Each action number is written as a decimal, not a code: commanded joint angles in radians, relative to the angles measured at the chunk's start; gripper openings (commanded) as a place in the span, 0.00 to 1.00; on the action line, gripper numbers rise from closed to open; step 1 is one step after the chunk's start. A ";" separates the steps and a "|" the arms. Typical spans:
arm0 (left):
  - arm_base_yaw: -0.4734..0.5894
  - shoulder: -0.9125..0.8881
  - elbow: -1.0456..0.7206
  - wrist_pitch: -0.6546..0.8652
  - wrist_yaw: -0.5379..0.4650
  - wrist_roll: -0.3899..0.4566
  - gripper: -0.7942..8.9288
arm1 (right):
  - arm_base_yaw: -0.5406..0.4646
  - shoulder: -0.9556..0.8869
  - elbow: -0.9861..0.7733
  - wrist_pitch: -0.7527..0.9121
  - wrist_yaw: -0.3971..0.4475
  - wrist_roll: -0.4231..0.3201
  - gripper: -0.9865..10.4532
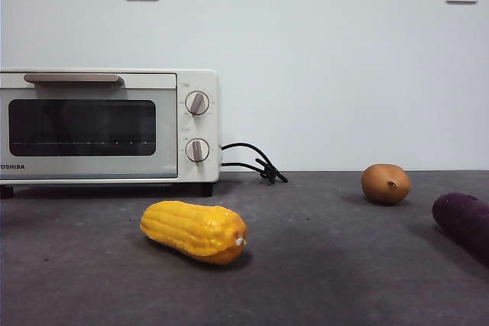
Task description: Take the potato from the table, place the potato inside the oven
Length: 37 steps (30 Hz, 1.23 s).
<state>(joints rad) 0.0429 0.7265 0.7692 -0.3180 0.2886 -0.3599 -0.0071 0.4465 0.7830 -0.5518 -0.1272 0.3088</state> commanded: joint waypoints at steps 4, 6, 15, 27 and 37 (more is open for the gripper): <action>0.002 0.152 0.126 -0.018 0.053 0.040 0.08 | -0.001 0.128 0.089 -0.007 -0.034 -0.033 0.09; 0.002 0.219 0.181 -0.037 0.066 0.040 0.08 | -0.001 0.179 0.121 -0.026 -0.093 -0.056 0.09; 0.002 0.514 0.434 -0.170 0.086 0.058 0.08 | 0.000 0.348 0.241 -0.136 -0.288 -0.163 0.09; 0.007 0.816 0.679 -0.220 0.085 0.056 0.08 | 0.000 0.362 0.268 -0.146 -0.288 -0.212 0.09; 0.012 0.929 0.718 -0.219 0.047 0.052 0.08 | -0.001 0.362 0.268 -0.160 -0.289 -0.212 0.09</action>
<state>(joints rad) 0.0502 1.6451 1.4845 -0.5423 0.3424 -0.3153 -0.0071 0.8097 1.0473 -0.7120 -0.4122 0.1074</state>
